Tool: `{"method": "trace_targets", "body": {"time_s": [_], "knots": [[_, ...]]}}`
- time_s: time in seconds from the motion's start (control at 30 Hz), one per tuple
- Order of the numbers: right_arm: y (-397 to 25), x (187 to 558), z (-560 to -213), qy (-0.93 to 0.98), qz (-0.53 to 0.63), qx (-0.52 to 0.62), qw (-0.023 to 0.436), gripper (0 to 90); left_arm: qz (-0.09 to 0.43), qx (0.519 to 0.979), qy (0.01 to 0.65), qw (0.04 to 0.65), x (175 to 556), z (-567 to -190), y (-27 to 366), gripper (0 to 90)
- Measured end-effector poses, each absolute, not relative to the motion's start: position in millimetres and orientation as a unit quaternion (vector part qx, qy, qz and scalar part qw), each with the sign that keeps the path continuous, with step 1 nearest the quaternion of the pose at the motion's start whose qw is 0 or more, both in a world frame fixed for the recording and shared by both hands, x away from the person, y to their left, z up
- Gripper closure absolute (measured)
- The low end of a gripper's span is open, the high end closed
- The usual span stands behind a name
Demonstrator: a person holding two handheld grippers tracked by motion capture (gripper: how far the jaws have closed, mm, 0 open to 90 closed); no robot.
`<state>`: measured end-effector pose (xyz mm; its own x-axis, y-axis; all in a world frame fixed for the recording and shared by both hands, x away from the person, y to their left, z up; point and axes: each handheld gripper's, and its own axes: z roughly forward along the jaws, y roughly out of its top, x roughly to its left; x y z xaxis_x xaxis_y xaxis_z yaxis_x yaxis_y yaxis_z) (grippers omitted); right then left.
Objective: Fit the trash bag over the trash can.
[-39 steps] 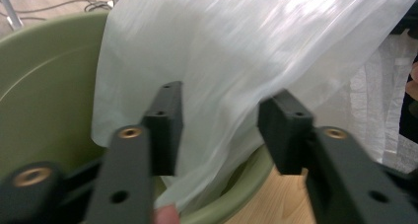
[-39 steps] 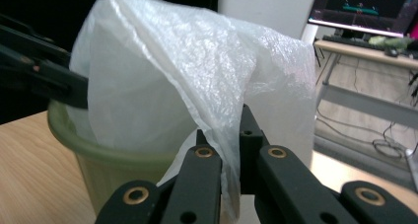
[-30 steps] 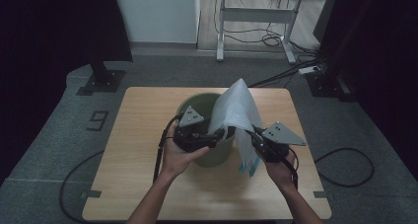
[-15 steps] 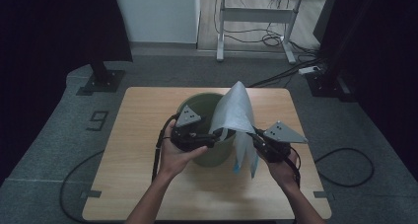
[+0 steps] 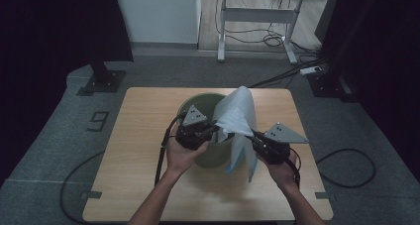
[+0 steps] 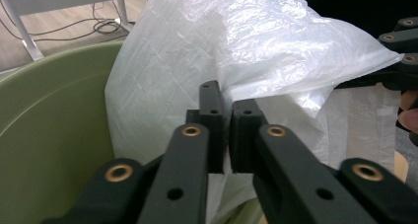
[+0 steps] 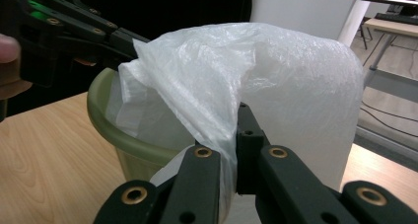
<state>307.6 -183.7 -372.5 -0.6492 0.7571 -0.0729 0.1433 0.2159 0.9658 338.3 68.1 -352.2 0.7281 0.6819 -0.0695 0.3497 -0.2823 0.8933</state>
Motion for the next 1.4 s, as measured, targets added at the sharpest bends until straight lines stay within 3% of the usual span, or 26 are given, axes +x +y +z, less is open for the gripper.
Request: {"method": "trace_targets", "body": {"time_s": [0.23,0.43,0.53,1.13,1.4], "knots": [[-186,305,-373,0.721,0.559,0.306,0.271,83.4,0.171,0.779,0.326,0.507,337,-352,72,89.5],[-187,294,-374,0.713,0.568,0.311,0.27,51.8,0.167,0.766,0.35,0.512,340,-355,96,89.6],[-193,282,-375,0.707,0.577,0.312,0.266,43.5,0.165,0.759,0.367,0.513,342,-356,113,89.6],[-242,282,-417,0.696,0.58,0.359,0.224,33.0,0.161,0.73,0.417,0.518,350,-365,165,89.5],[-252,281,-420,0.7,0.566,0.358,0.247,32.8,0.158,0.717,0.439,0.518,358,-371,181,89.5]]}}
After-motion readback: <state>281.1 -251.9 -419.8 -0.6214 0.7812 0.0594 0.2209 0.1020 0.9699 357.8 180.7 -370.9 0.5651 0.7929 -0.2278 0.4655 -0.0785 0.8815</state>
